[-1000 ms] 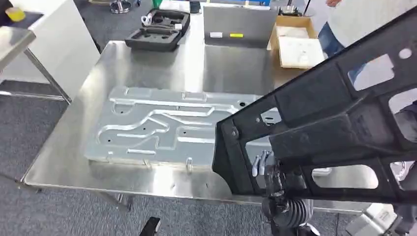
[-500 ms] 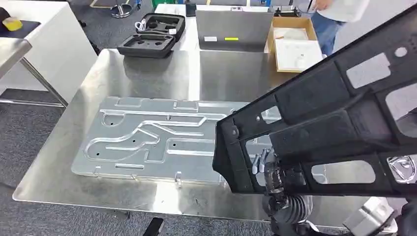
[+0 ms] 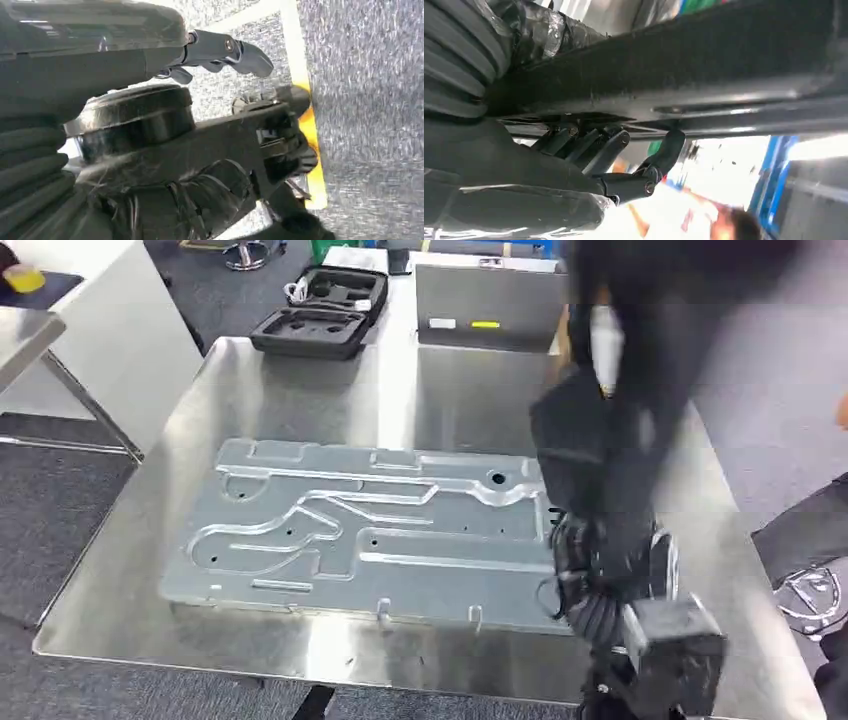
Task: Take the parts from the cabinet and place them on the table.
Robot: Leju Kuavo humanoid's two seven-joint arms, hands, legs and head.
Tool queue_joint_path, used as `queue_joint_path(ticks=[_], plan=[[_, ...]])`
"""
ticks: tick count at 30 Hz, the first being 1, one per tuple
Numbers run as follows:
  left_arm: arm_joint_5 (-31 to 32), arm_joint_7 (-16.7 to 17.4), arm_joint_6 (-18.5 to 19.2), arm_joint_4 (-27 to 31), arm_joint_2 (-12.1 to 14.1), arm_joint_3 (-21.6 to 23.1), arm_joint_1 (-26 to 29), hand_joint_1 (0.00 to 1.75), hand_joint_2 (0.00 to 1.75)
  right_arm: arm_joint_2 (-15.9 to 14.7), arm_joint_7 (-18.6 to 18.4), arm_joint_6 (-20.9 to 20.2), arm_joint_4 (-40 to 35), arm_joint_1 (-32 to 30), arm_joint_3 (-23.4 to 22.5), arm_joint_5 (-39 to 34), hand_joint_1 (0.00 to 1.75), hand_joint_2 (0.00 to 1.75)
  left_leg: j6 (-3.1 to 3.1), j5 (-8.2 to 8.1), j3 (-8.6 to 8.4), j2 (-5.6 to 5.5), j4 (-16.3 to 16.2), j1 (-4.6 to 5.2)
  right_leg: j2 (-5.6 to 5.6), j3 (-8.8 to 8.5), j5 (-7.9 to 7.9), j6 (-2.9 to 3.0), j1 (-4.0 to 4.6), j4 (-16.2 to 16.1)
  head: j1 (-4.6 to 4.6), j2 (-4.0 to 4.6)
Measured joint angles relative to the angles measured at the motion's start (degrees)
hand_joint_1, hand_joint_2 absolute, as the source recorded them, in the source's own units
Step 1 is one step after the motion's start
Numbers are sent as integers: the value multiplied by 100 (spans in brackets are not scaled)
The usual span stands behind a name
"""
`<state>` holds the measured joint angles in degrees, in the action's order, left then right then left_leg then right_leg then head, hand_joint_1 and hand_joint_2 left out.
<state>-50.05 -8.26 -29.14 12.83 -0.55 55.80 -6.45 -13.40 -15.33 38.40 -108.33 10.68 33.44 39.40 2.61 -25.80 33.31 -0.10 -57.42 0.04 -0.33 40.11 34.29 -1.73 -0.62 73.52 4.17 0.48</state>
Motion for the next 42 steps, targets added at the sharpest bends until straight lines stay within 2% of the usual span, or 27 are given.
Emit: queue_joint_path(ticks=[1,2,3,5,7,8,10,12,13,15,16,17,18,19,21,22,25,27,28,31,32,33,35,36,38,41,42], plan=[[16,16,9,0,2,15,2,0,175,-53,-139,-59,40,26,-44,113,175,175,12,-10,-1,-3,-3,1,0,157,18,-18,-2,272,-2,0],[22,24,15,0,4,20,7,0,175,-86,-188,-87,59,67,-60,150,175,175,13,-19,-10,-12,-7,0,1,174,-96,-36,-14,249,-7,0],[24,51,20,0,4,41,10,0,175,-169,-290,-149,103,141,-86,218,175,175,7,-36,-18,-24,-23,-2,2,91,-308,-51,-36,4,-7,0],[75,97,53,0,7,107,3,0,175,-337,-568,-381,184,341,-132,546,175,175,-23,-102,-34,-32,-97,-13,11,-304,-848,-76,-78,-919,-4,0],[199,180,125,-2,26,147,-40,0,175,-553,-984,-1093,356,663,-169,1518,175,175,-102,-177,27,-33,-223,46,0,-474,-807,-72,-68,-1279,-26,0],[271,210,151,-2,31,218,-66,0,175,-741,-1152,-1588,500,869,-184,2037,175,175,-113,-167,61,-38,-207,37,-25,-441,-796,12,-65,-1250,-11,0],[335,232,168,-2,31,299,-112,0,175,-931,-1197,-1879,793,1103,-188,2361,175,175,-134,-159,56,-32,-206,38,-25,-429,-793,46,-42,-1264,7,0],[350,252,170,-2,33,323,-139,0,175,-1099,-1171,-1886,1016,1227,-193,2370,175,175,-186,-243,105,-25,-314,17,7,-472,-799,124,-77,-1302,9,0],[352,252,177,-2,33,352,-148,0,175,-1146,-1171,-1884,1069,1271,-201,2368,175,175,-213,-385,212,-18,-549,19,14,-483,-793,140,-77,-1305,35,0],[374,247,179,-2,33,409,-170,0,175,-1229,-1171,-1879,1202,1400,-204,2372,175,175,-249,-751,664,-17,-1429,-2,26,-485,-783,168,-63,-1301,44,0],[385,245,212,-2,31,420,-175,0,175,-1248,-1181,-1914,1283,1450,-202,2405,175,175,-251,-845,879,-18,-1812,-3,30,-492,-774,181,-52,-1301,44,0],[402,241,268,-2,31,435,-184,0,175,-1285,-1197,-2014,1379,1491,-199,2464,175,175,-242,-804,1003,-18,-1978,-2,30,-506,-767,191,-43,-1301,44,0],[413,241,352,-2,37,470,-192,0,175,-1325,-1197,-2122,1511,1557,-186,2515,175,175,-219,-636,976,-18,-1852,-1,29,-525,-756,200,-34,-1302,42,0],[429,241,398,-2,50,513,-206,0,175,-1358,-1197,-2197,1649,1623,-166,2558,175,175,-184,-379,836,-19,-1483,5,22,-541,-746,201,-30,-1301,46,0],[435,241,463,-2,52,533,-228,0,175,-1415,-1171,-2266,1859,1698,-160,2652,175,175,-100,126,409,-20,-480,34,16,-573,-724,192,-32,-1304,42,0],[435,241,487,-2,52,536,-238,0,175,-1441,-1171,-2328,1961,1719,-151,2738,175,175,-85,33,343,-22,-341,49,18,-565,-720,172,-25,-1318,33,0],[370,223,618,-2,52,542,-242,0,175,-1602,-1129,-2695,2341,1898,-51,3131,175,175,-70,47,306,-37,-213,105,15,-541,-766,74,-44,-1384,42,0],[332,221,656,-2,55,542,-247,0,175,-1710,-1085,-2789,2462,1939,-7,3247,175,175,-9,113,220,-41,-44,25,26,-547,-722,4,-24,-1388,28,0],[335,214,680,-2,57,542,-248,0,175,-1758,-1046,-2878,2542,1946,30,3286,175,175,10,127,179,-46,-7,38,22,-503,-627,-5,-29,-1249,33,0],[394,103,793,-2,63,555,-258,0,175,-1906,-981,-3378,2780,2010,122,3391,175,175,59,117,170,-44,-5,56,18,126,-112,-31,-33,-21,17,0],[409,46,811,-2,63,564,-256,0,175,-1972,-983,-3526,2844,2007,146,3395,175,175,68,110,170,-43,-9,58,18,266,-89,-38,-33,201,20,0],[411,-39,841,-2,66,573,-248,0,175,-2081,-1022,-3728,2901,1986,174,3363,175,175,74,100,164,-45,-16,58,20,288,-198,-46,-36,177,15,0],[411,-155,901,-2,66,577,-237,0,175,-2309,-1105,-3886,2955,1891,185,3262,175,175,70,66,145,-92,-48,50,22,-27,-669,-50,-53,-550,11,0],[409,-190,940,-2,66,579,-231,0,175,-2431,-1109,-3906,2988,1867,185,3238,0,0,51,35,141,-106,-84,47,28,-271,-927,-45,-55,-1085,11,0],[405,-245,1043,-2,74,579,-229,0,175,-2540,-1074,-3952,3032,1872,188,3229,0,0,-14,-20,197,-104,-178,94,27,-422,-897,-4,-3,-1413,13,0],[466,-431,1113,-2,81,586,-219,0,175,-2669,-937,-4126,3073,1829,216,3266,0,0,-50,-10,174,-91,-135,77,4,-410,-904,62,2,-1398,11,0],[490,-448,1095,-2,87,586,-225,0,0,-2700,-895,-4153,3078,1825,220,3286,0,0,-91,-58,184,-91,-168,96,13,-438,-915,97,-51,-1446,17,0]])
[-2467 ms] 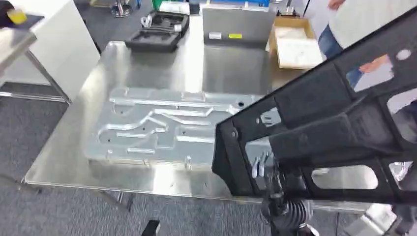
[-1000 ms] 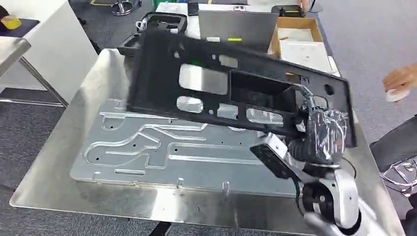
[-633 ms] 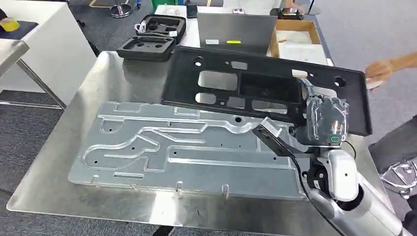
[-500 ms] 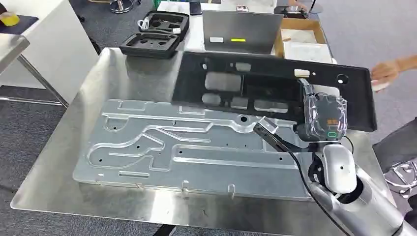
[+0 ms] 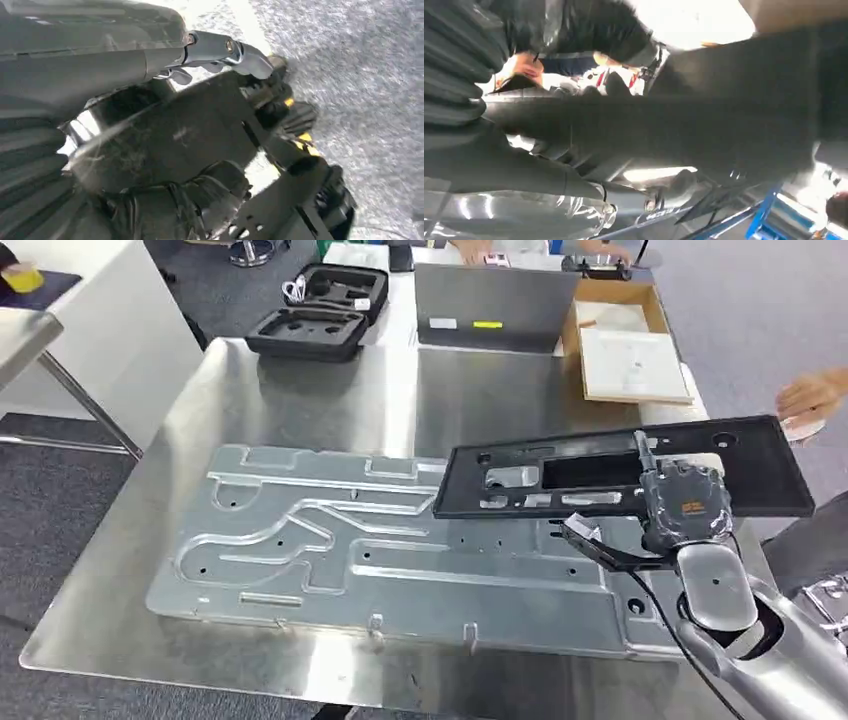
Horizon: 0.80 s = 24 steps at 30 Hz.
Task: Take the parts from the cabinet and place them on the table.
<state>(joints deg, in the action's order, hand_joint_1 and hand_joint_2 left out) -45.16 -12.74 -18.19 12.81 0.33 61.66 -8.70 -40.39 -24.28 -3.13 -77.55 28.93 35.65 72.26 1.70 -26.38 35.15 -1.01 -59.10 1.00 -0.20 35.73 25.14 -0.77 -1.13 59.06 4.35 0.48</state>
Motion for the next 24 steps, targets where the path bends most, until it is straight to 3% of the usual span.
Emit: queue_joint_path(ticks=[1,2,4,5,6,7,8,10,11,15,16,17,19,20,21,22,24], plan=[[37,2,-7,0,6,0,0,0,0,-15,31,-7,0,19,2,18,0,0,-39,-75,24,8,-94,-11,-1,-44,-1,28,-2,-12,0,0],[61,13,-17,0,6,6,-5,0,0,-20,37,-13,0,38,2,31,0,0,-84,-244,137,22,-385,-14,6,-69,8,50,-6,-17,26,0],[142,79,-20,0,7,24,-11,0,0,-42,46,-63,0,43,15,52,0,0,-131,-616,578,33,-1276,-56,20,-84,23,74,6,-11,20,0],[155,92,-20,0,11,43,-9,0,0,-41,48,-81,0,43,24,59,0,0,-139,-730,771,40,-1623,-59,25,-83,27,79,8,-8,20,0],[166,105,-20,0,11,63,-3,0,0,-44,50,-87,2,37,37,59,0,0,-138,-717,881,46,-1783,-59,25,-85,29,81,11,-7,20,0],[190,116,-37,0,11,83,-11,0,0,-44,63,-74,2,35,44,59,0,0,-126,-535,819,48,-1599,-59,21,-89,31,83,10,-7,22,0],[197,169,-83,0,11,85,-14,0,0,-44,83,-39,2,44,44,59,0,0,-107,-311,649,49,-1233,-59,12,-98,35,80,9,-7,22,0],[227,290,-201,0,15,92,-21,0,0,-44,96,152,-2,59,44,59,0,0,-33,164,108,48,-172,-53,-2,-132,50,66,8,-10,20,0],[240,328,-227,0,17,94,-33,0,0,-44,96,256,-11,56,44,57,0,0,-16,65,-10,42,18,-23,-6,-127,59,47,37,-7,17,0],[260,426,-295,0,22,111,-31,0,0,-44,66,601,-87,18,42,15,0,0,55,123,-27,37,106,-2,-7,-144,30,-81,19,-70,15,0],[264,437,-302,0,22,111,-33,0,0,-52,39,676,-114,-2,41,15,0,0,112,176,-73,47,187,-52,-3,-100,90,-101,-7,-14,9,0],[277,444,-302,0,22,114,-35,0,0,-55,26,761,-144,-20,37,15,0,0,126,186,-98,46,224,-41,1,-57,204,-107,6,130,7,0],[319,494,-302,0,20,118,-46,0,0,-57,13,987,-240,-31,13,15,0,0,154,184,-96,53,218,-38,-3,332,652,-138,8,963,9,0],[334,514,-288,0,20,122,-44,0,0,-57,13,1088,-297,-67,6,15,0,0,163,178,-95,57,214,-36,-3,533,803,-153,6,1384,7,0],[345,538,-271,0,20,129,-41,0,0,-57,6,1202,-375,-115,-6,15,0,0,166,175,-95,57,208,-37,-2,663,835,-167,5,1637,9,0],[361,555,-253,0,22,133,-36,0,0,-57,-5,1308,-455,-165,-31,17,0,0,163,180,-95,58,193,-42,1,655,744,-180,-3,1603,2,0],[376,568,-186,0,22,136,-42,0,0,-50,-35,1649,-684,-202,-126,24,0,0,152,164,-89,51,132,-58,4,262,290,-200,-35,820,7,0]])
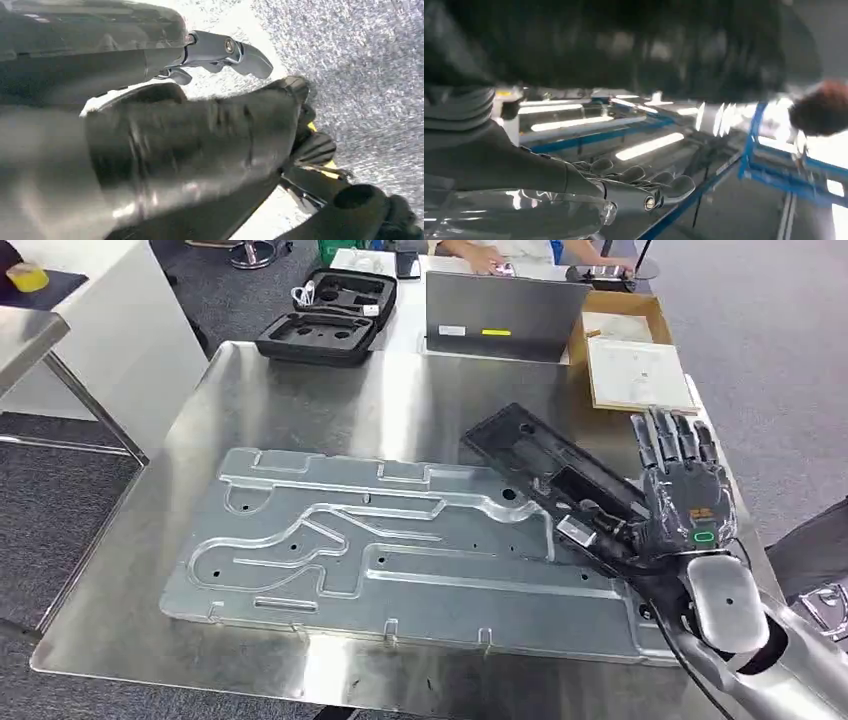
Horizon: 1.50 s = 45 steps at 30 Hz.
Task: Take the parts from the cabinet and place them on the table.
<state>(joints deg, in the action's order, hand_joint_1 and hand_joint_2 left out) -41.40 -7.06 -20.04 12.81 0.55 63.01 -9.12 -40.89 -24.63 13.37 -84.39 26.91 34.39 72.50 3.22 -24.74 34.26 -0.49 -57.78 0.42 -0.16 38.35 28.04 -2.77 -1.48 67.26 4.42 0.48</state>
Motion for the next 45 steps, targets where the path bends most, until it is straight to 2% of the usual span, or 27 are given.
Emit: queue_joint_path(ticks=[1,2,3,7,9,11,13,15,17,18,19,20,22,23,24,26,27,28,30,32,33,36,38,39,41,43,45], plan=[[0,4,37,0,-2,0,-4,0,0,9,-22,203,-129,-15,-83,0,0,0,-34,-26,8,-11,-42,-2,2,-264,-222,-10,-17,-500,-4,0],[2,9,50,0,0,0,-6,0,0,31,-31,404,-246,-33,-167,-4,0,0,-75,-54,39,-19,-93,10,-2,-390,-156,-9,-12,-759,0,0],[4,20,50,0,0,0,-16,0,0,70,-31,575,-378,-53,-241,-15,0,0,-98,-66,67,-33,-144,34,-20,-402,-201,45,39,-774,6,0],[-4,-15,11,0,4,2,-5,0,0,324,37,1248,-987,-239,-442,-329,0,0,-206,-84,113,-37,-166,9,-2,-343,-281,197,16,-784,2,0],[-52,-70,-37,0,4,2,3,0,0,508,184,1803,-1304,-307,-525,-753,0,0,-280,-521,290,-11,-610,-9,19,-305,-332,276,22,-784,40,0],[-77,-123,-96,0,4,2,18,0,0,748,343,2325,-1686,-441,-558,-1260,0,0,-325,-1029,579,-3,-1481,-38,46,-246,-377,322,44,-783,39,0],[-103,-162,-109,0,4,2,37,0,0,933,398,2412,-2015,-592,-558,-1377,0,0,-329,-1168,620,2,-1853,-45,58,-150,-445,325,63,-779,42,0],[-118,-162,-109,0,4,2,50,0,0,1008,398,2414,-2173,-608,-560,-1408,0,0,-296,-917,171,3,-1252,-45,52,-53,-527,317,75,-778,46,0],[-120,-164,-116,0,9,2,44,0,0,1073,402,2427,-2337,-630,-571,-1434,0,0,-239,-661,-541,0,-232,-45,34,10,-615,290,76,-774,44,0],[-120,-162,-127,0,9,2,29,0,0,1132,465,2459,-2459,-679,-597,-1519,0,0,-230,-708,-610,2,-12,-23,34,35,-648,247,112,-757,40,0],[-120,-162,-129,0,7,2,28,0,0,1141,485,2475,-2484,-685,-602,-1541,0,0,-229,-661,-594,5,-13,-10,37,34,-656,239,126,-760,37,0],[-122,-164,-142,2,7,2,18,0,0,1250,646,2560,-2660,-723,-628,-1733,0,0,-175,-601,-544,-4,-34,48,47,32,-730,171,58,-802,9,0],[-124,-155,-160,2,9,2,69,0,0,1377,867,2628,-2829,-857,-677,-1991,0,0,-101,-458,-509,3,37,59,43,41,-842,83,51,-861,7,0],[-125,-155,-162,2,13,2,71,0,0,1412,978,2637,-2893,-983,-702,-2081,0,0,-66,-369,-476,42,70,17,20,81,-689,90,4,-786,9,0],[-135,-153,-177,0,26,2,83,0,0,1527,1240,2652,-3037,-1087,-756,-2292,0,0,-21,-307,-432,38,82,18,23,160,-376,87,27,-622,-2,0],[-140,-157,-177,0,42,2,91,0,0,1690,1693,2663,-3230,-1252,-833,-2642,0,0,26,-178,-269,52,75,20,24,362,389,81,28,214,-61,0],[-144,-162,-181,0,44,2,100,0,0,1786,1846,2667,-3301,-1364,-851,-2763,0,0,25,-116,-182,56,69,24,23,419,618,74,34,640,-55,0],[-157,-166,-192,0,44,2,112,0,0,1853,2034,2667,-3403,-1490,-853,-2931,0,0,22,-61,-94,57,60,26,23,414,636,71,38,899,-70,0],[-173,-171,-197,0,48,2,148,0,0,1987,2223,2670,-3524,-1714,-853,-3080,0,0,4,39,80,56,29,24,24,63,296,76,37,693,-72,0],[-177,-179,-217,0,52,2,157,0,0,2107,2398,2670,-3635,-1827,-862,-3275,0,0,-46,116,240,57,-46,17,29,-659,65,94,37,-234,-70,0],[-177,-181,-232,0,55,2,154,0,0,2157,2494,2670,-3694,-1874,-870,-3395,0,0,-73,133,290,54,-97,37,31,-1004,247,107,53,-708,-68,0],[-177,-179,-311,0,63,2,166,0,0,2361,2925,2670,-3788,-2180,-894,-3913,0,0,-178,245,298,57,-112,24,14,-990,261,172,105,-860,-120,0],[-177,-170,-326,0,77,2,186,0,0,2531,3262,2667,-3793,-2396,-927,-4269,0,0,-242,316,317,37,-91,37,41,-930,157,278,84,-898,-120,0],[-177,-162,-330,0,81,0,185,0,0,2610,3381,2667,-3793,-2459,-943,-4365,0,0,-270,118,367,33,-203,-2,52,-879,87,320,69,-909,-129,0],[-177,-129,-330,0,81,2,182,0,0,2717,3464,2667,-3786,-2625,-986,-4479,0,0,-332,-658,582,37,-867,-21,56,-718,-41,376,71,-907,-101,0],[-179,-101,-330,0,85,2,181,0,0,2817,3464,2665,-3755,-2807,-1039,-4564,0,0,-370,-1091,707,39,-1683,-30,61,-514,-188,378,87,-897,-96,0],[-205,-77,-328,0,87,2,179,0,0,2885,3471,2665,-3697,-2948,-1113,-4753,0,0,-364,-859,564,38,-1877,-33,60,-327,-334,370,97,-874,-92,0]])
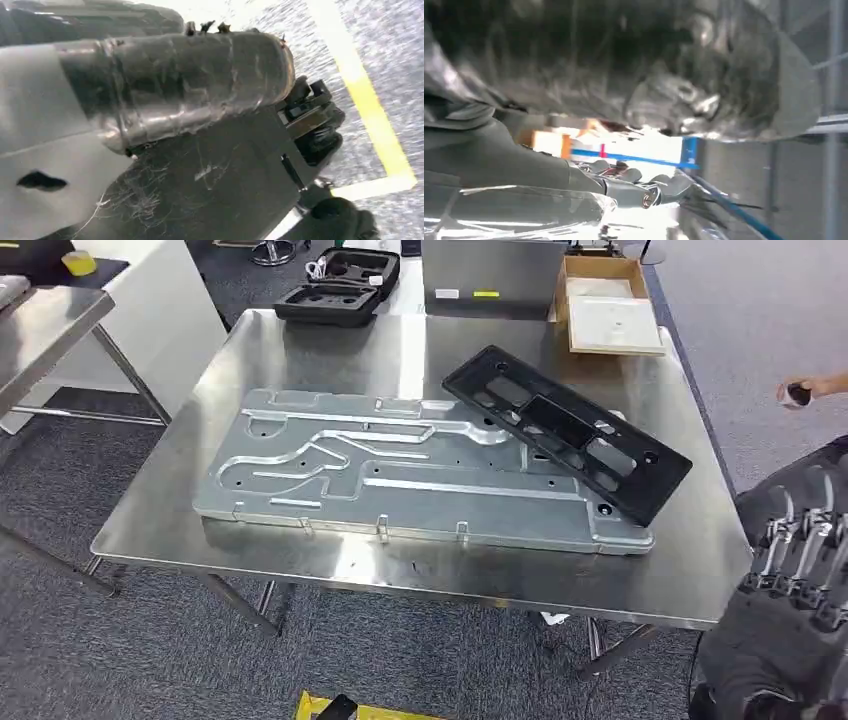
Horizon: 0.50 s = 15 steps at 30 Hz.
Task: Take the parts from the cabinet and place them on the table.
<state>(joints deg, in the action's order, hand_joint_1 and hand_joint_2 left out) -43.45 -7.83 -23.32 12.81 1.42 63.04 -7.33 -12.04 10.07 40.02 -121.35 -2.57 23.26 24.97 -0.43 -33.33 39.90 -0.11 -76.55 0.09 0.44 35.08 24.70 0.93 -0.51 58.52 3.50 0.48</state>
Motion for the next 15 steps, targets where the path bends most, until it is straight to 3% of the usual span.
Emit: queue_joint_path(ticks=[2,3,4,5,8,9,10,12,13,14,15], plan=[[-42,13,0,0,0,-2,2,0,0,111,46,2,110,-222,-130,-224,0,0,40,425,-594,-2,659,-1,-5,213,-142,-18,5,27,-2,0],[-53,15,2,0,0,-2,10,0,0,145,68,2,219,-314,-213,-340,0,0,65,444,-998,-8,1183,-1,-15,284,-204,-36,5,41,2,0],[-78,28,2,0,0,-2,3,0,0,183,75,2,380,-405,-294,-505,0,0,87,164,-1328,-22,1760,12,-19,319,-256,-66,12,46,4,0],[-90,31,2,0,0,-2,-2,0,0,193,72,2,536,-472,-357,-666,0,0,113,86,-1518,-35,2066,54,-8,328,-309,-104,13,40,-20,0],[-138,63,-33,0,-2,-2,9,0,0,223,193,2,1130,-654,-468,-1283,0,0,229,205,-1386,-32,2035,88,6,310,-498,-204,-13,-56,7,0],[-140,70,-52,0,-11,-2,26,0,0,223,256,2,1309,-703,-494,-1593,0,0,284,321,-1317,-7,2079,53,-18,358,-504,-244,-10,-63,-7,0],[-142,83,-68,0,-11,-2,21,0,0,225,278,2,1476,-714,-499,-1898,0,0,318,397,-1253,21,2079,58,-33,428,-293,-255,-24,32,-6,0],[-142,109,-90,0,-9,-2,14,0,0,223,271,-17,2134,-743,-501,-2847,0,0,407,548,-1047,41,2078,58,-31,631,507,-275,-27,704,-13,0],[-138,114,-83,0,-15,-2,11,0,0,225,299,-87,2425,-801,-501,-3206,0,0,413,623,-952,37,2077,70,-32,701,802,-282,-26,1116,-20,0],[-129,122,-72,0,-22,-2,16,0,0,225,408,-248,2766,-808,-501,-3598,0,0,417,705,-870,34,2072,83,-37,733,937,-281,-18,1477,-20,0],[-123,129,-55,0,-24,-2,22,0,0,243,567,-502,3250,-763,-503,-4131,0,0,410,788,-744,35,2064,92,-38,695,847,-276,-8,1686,-17,0]])
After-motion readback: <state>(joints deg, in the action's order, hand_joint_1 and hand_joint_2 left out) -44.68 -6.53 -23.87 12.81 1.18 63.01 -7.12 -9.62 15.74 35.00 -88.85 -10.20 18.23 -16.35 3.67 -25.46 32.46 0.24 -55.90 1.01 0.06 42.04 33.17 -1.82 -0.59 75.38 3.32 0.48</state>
